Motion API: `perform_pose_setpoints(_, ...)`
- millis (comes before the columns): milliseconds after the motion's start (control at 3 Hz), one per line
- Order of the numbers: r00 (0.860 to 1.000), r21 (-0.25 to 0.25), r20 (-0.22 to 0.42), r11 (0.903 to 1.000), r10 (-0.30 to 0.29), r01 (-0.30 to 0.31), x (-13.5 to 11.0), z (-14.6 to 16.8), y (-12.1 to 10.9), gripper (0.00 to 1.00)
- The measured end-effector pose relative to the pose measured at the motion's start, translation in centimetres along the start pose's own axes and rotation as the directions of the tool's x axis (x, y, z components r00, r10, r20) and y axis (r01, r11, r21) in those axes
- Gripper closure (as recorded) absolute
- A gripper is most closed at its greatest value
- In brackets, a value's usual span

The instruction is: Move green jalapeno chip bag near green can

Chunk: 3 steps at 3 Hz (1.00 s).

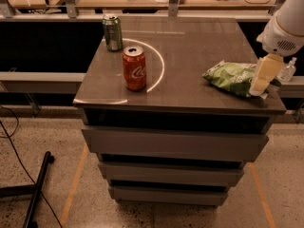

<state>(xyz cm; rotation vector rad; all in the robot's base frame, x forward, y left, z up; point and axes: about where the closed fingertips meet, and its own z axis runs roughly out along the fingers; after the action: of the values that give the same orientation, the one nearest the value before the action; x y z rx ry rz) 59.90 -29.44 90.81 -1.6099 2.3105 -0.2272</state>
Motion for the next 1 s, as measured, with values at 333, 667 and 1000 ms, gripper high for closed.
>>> perform_pose_setpoints(333, 0.998, -0.078, -0.001, 0.9954, 0.056, -0.056, 1.4, 5.2, -1.7, 0.17)
perform_pose_setpoints(667, 0.998, -0.16, -0.012, 0.9854, 0.056, -0.057, 0.6, 8.4, -1.1, 0.47)
perform_pose_setpoints(1000, 0.998, -0.16, -0.012, 0.9854, 0.056, -0.057, 0.5, 7.8, -1.3, 0.78)
